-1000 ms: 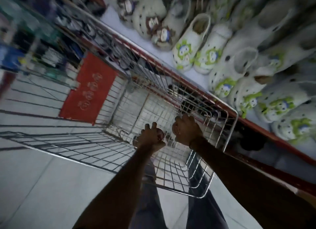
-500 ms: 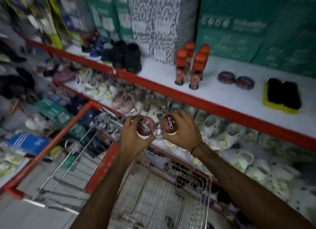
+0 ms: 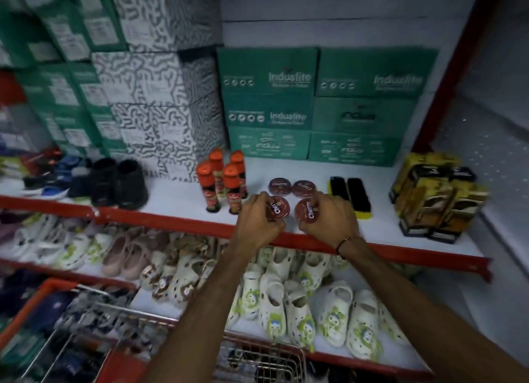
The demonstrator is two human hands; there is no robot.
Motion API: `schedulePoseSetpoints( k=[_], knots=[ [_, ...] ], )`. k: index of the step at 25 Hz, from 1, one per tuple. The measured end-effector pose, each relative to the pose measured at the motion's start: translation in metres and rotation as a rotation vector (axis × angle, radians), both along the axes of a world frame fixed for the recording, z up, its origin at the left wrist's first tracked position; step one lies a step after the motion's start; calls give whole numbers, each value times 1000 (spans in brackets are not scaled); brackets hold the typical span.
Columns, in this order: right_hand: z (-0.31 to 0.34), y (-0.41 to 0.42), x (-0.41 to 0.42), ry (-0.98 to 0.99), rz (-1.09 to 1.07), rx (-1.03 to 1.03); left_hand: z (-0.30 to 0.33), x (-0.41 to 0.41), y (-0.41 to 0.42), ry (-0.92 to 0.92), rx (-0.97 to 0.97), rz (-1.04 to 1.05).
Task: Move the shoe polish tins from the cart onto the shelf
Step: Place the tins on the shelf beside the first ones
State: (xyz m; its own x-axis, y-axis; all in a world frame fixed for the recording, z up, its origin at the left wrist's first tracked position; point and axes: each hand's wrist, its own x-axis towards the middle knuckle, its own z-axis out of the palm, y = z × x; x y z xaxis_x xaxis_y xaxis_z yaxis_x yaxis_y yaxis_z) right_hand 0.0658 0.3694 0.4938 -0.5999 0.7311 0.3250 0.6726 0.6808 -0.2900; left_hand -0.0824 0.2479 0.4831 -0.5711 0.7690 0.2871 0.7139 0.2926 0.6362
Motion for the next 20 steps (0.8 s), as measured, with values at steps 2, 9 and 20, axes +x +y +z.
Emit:
schedulePoseSetpoints(
  k=[2, 9, 20],
  knots=[
    [-11, 13, -1, -148, -4, 68, -4, -1, 23, 8, -141, -21],
    [-24, 39, -19, -281, 47, 87, -17, -14, 49, 154, -277, 10],
    [-10, 75, -36, -128, 120, 7, 2, -39, 85, 205, -184, -90]
  ],
)
